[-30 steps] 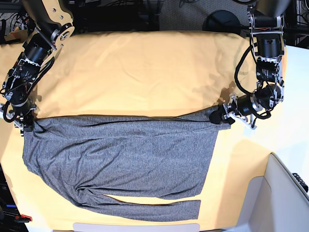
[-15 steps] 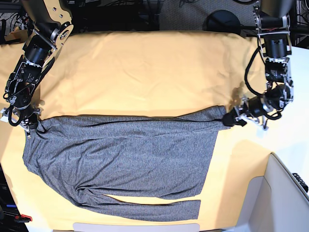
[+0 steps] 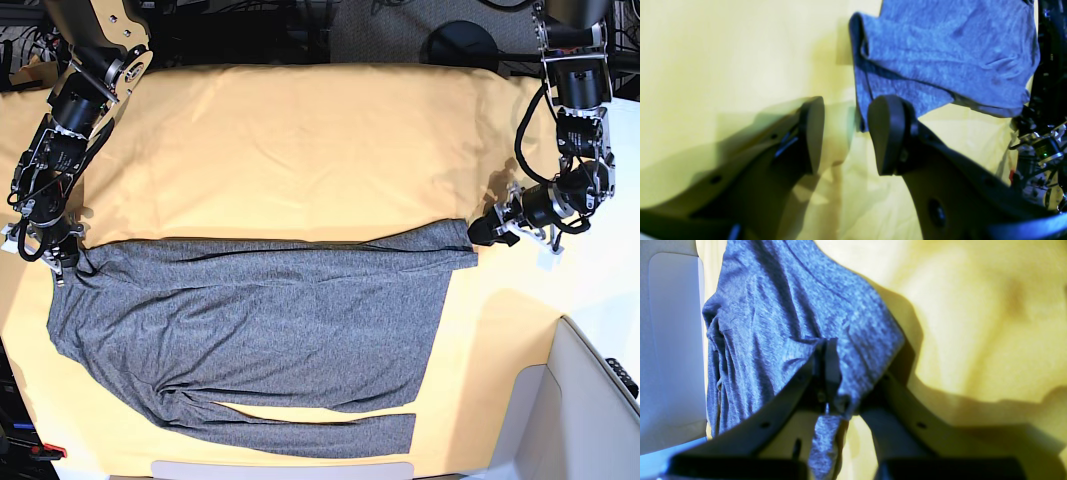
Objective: Fold the T-shirt properly
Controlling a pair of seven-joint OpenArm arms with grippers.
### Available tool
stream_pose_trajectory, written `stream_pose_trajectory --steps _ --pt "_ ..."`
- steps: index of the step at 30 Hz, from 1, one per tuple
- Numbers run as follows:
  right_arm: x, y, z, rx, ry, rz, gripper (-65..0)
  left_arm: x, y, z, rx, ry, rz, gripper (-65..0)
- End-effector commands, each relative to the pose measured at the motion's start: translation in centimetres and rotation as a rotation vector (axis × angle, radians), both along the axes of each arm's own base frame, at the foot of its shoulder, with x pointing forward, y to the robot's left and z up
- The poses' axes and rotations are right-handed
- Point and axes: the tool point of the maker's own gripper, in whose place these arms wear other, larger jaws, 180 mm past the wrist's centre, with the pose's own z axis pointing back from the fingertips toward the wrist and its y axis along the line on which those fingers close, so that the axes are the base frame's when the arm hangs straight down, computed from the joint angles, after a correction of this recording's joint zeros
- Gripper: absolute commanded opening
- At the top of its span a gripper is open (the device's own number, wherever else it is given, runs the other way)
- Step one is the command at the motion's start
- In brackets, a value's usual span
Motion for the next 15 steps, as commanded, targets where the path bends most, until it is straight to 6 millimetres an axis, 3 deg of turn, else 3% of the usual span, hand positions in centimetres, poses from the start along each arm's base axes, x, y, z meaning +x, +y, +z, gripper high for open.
stream_pose_trajectory --steps 1,5,13,15 --pt "0.5 1.0 0.1 0.043 -0.009 0.019 -61.6 0.4 0.7 0.9 0.015 -0.024 -0.003 -40.4" --pt "0.5 1.0 0.1 0.043 -0.009 0.019 -61.6 -1.3 0.2 0.0 -0.003 0.034 -0.039 -40.4" --pt "0.4 1.1 0.0 0.043 -0.006 0.021 -61.6 -2.1 -2.7 2.5 -0.132 -0.014 -0.104 -40.4" --pt "0.2 1.1 -0.3 0.043 0.0 0.021 -61.6 -2.5 -4.4 2.6 -0.193 -0.002 -0.128 -40.4"
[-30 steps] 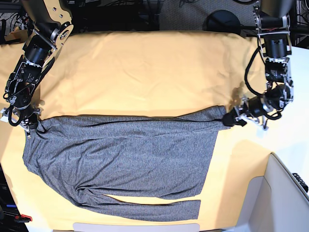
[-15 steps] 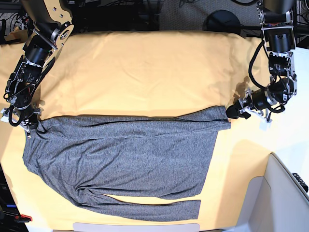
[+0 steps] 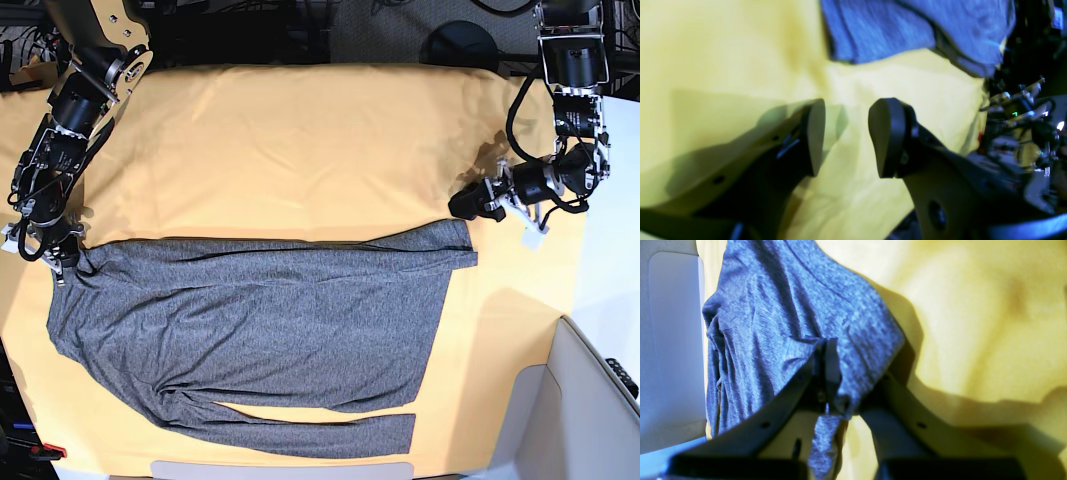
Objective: Fold the T-shirt properly
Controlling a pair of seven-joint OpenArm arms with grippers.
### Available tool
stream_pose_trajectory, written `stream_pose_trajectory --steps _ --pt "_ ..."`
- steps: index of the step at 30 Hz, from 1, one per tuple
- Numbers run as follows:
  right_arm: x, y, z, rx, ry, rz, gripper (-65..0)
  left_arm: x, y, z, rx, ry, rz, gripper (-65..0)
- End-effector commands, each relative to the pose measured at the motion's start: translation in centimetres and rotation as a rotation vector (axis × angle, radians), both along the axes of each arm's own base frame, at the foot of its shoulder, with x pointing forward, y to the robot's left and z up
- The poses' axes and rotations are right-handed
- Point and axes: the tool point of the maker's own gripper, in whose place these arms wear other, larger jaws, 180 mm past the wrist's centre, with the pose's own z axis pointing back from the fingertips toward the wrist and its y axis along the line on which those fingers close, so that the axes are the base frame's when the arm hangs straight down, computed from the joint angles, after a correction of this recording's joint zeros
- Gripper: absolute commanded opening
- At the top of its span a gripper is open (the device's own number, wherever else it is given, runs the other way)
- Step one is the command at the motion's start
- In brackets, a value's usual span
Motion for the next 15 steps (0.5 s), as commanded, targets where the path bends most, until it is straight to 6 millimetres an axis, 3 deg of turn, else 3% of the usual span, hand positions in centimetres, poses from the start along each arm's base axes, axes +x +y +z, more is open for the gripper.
stream_pose_trajectory --steps 1,9,12,15 --pt "0.2 1.1 -0.2 0.044 -0.002 0.02 -61.6 1.0 -0.6 1.7 -0.038 -0.045 -0.008 -40.4" --pt "0.0 1.1 -0.5 0.044 0.004 0.02 -61.6 0.4 -3.4 -0.9 -0.134 0.034 0.02 -40.4" --pt "-0.3 1.0 -0.8 0.045 0.012 0.018 -61.6 1.7 -3.5 -0.7 -0.148 0.028 0.038 -40.4" --pt "-0.3 1.0 -0.7 0.044 0.011 0.018 -61.5 1.9 -3.1 -1.8 -0.159 0.06 0.081 -40.2"
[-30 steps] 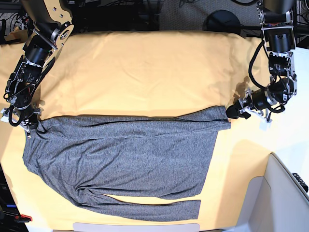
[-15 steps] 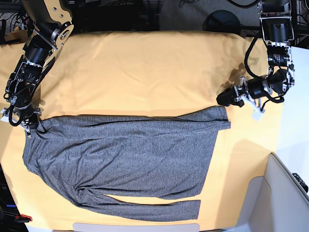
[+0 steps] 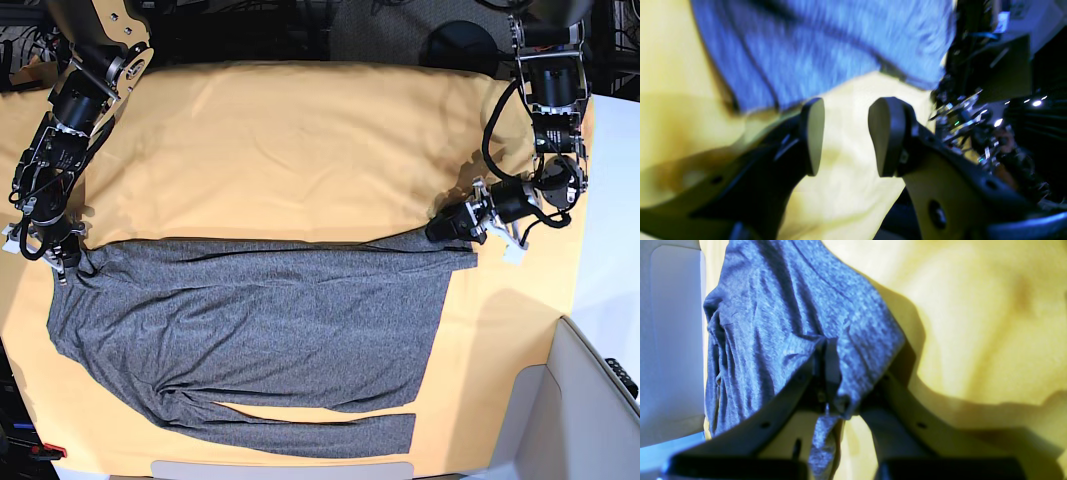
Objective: Fold the T-shirt properly
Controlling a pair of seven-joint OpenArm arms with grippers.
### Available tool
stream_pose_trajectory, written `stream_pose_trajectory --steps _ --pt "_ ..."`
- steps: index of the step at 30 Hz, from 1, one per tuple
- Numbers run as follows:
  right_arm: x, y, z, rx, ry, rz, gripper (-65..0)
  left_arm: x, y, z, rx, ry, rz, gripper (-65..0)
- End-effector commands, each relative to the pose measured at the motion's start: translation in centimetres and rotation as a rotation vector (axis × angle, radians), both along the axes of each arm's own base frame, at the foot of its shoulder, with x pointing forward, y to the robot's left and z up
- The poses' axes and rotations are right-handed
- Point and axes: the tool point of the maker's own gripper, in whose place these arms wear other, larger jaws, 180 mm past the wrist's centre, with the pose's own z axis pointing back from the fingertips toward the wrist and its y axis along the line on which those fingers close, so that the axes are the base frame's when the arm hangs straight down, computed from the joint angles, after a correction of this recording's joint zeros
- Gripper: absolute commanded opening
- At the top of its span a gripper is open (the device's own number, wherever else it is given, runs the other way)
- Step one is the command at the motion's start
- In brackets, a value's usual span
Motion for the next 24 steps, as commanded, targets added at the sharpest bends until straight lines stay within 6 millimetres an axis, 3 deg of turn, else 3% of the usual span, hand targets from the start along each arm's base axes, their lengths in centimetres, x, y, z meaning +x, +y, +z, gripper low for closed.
stream_pose_trajectory --steps 1,9,12,18,24 --pt "-0.2 0.9 -0.7 0.051 0.013 0.007 -61.5 -0.4 0.3 -1.2 0.008 0.042 0.022 -40.2" --pt "-0.3 0.8 -0.7 0.05 0.013 0.007 -61.5 0.4 0.8 -1.0 -0.007 0.098 0.057 -39.0" --pt "-0.3 0.8 -0.7 0.05 0.013 0.007 -61.5 0.4 0.4 0.0 -0.008 0.121 0.04 -39.0" --pt "-0.3 0.8 -0.7 0.05 0.013 0.007 -61.5 -0.1 0.7 0.9 0.108 0.162 0.025 -38.1" --pt "-0.3 0.8 -0.7 0.049 0.013 0.007 -61.5 -0.6 0.0 1.7 0.105 0.157 -0.031 -38.1"
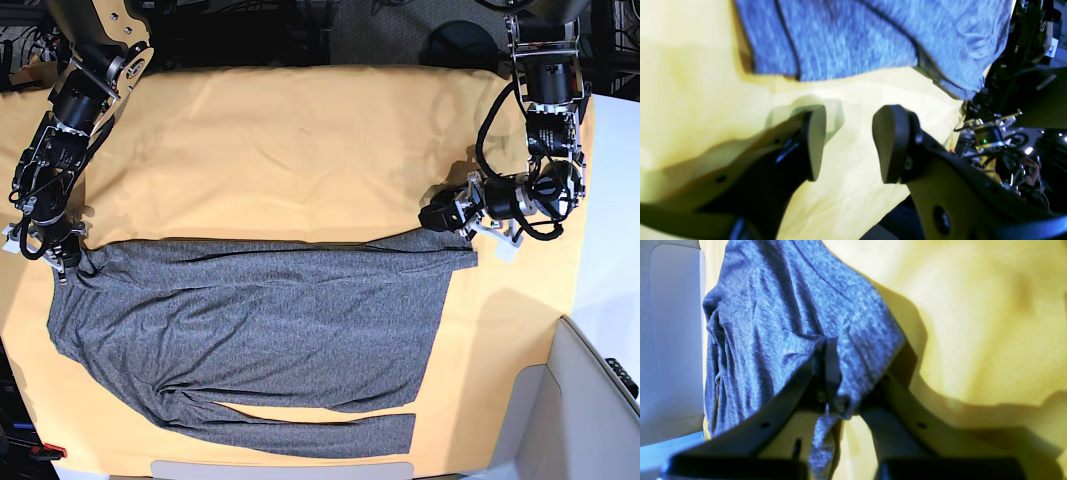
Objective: Fold the T-shirt properly
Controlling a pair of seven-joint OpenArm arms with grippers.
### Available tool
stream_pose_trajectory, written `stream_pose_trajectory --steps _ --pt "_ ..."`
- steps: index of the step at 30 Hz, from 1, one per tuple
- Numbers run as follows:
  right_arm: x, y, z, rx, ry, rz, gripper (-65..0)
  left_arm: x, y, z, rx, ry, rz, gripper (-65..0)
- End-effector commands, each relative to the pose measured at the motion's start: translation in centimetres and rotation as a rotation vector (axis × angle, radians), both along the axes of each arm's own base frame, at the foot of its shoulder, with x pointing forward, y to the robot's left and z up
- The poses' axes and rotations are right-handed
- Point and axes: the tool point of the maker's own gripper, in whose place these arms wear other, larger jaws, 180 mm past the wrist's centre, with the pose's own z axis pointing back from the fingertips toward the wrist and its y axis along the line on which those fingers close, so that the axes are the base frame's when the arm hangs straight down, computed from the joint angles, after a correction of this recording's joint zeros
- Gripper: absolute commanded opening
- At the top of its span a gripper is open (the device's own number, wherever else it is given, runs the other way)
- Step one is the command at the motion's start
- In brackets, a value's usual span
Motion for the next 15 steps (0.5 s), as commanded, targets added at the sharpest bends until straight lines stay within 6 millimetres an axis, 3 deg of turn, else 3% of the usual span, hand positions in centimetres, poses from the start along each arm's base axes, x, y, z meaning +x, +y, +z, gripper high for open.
stream_pose_trajectory --steps 1,11,15 --pt "-0.2 0.9 -0.7 0.052 0.014 0.007 -61.5 0.5 0.2 1.3 -0.013 -0.014 -0.016 -38.0" --pt "-1.0 0.8 -1.2 0.049 0.028 0.004 -61.5 -0.3 -0.2 1.5 -0.035 0.016 -0.06 -36.7" --pt "-1.1 0.7 -1.3 0.051 0.028 0.0 -61.5 0.0 1.3 0.7 -0.087 0.04 0.059 -35.7"
